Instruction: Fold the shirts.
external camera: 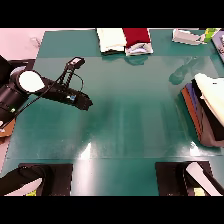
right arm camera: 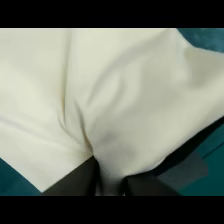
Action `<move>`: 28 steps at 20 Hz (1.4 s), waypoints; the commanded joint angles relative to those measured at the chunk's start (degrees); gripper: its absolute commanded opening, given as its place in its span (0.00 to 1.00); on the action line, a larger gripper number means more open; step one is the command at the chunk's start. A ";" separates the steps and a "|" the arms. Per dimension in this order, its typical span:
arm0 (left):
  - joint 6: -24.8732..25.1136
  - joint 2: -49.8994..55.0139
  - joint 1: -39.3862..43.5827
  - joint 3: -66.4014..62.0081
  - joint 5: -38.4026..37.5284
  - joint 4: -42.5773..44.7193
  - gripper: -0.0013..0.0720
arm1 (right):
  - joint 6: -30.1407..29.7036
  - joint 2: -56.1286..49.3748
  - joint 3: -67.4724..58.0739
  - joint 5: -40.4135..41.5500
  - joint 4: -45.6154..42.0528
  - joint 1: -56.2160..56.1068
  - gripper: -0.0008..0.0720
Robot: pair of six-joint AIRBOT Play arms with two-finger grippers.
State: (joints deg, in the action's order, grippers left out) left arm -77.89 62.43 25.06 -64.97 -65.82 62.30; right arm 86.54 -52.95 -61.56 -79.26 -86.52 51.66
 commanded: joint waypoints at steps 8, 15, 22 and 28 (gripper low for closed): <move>0.39 0.04 0.02 -0.07 -0.66 -0.02 0.05 | -0.90 1.77 -10.05 4.59 15.74 -1.31 0.80; 0.39 0.04 0.02 -0.07 1.97 0.59 0.05 | -0.90 -2.36 -10.80 6.43 23.37 -42.38 0.80; 0.37 0.04 0.02 -0.07 2.38 0.44 0.05 | -3.87 -11.89 -10.95 13.92 23.39 -67.19 0.04; 0.37 0.04 0.02 -0.07 2.38 0.44 0.05 | -4.02 -14.45 -10.91 14.19 23.47 -69.79 0.04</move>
State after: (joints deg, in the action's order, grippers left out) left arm -77.49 62.43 25.06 -64.97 -63.53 62.72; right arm 82.94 -66.35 -72.42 -65.73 -63.24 -16.43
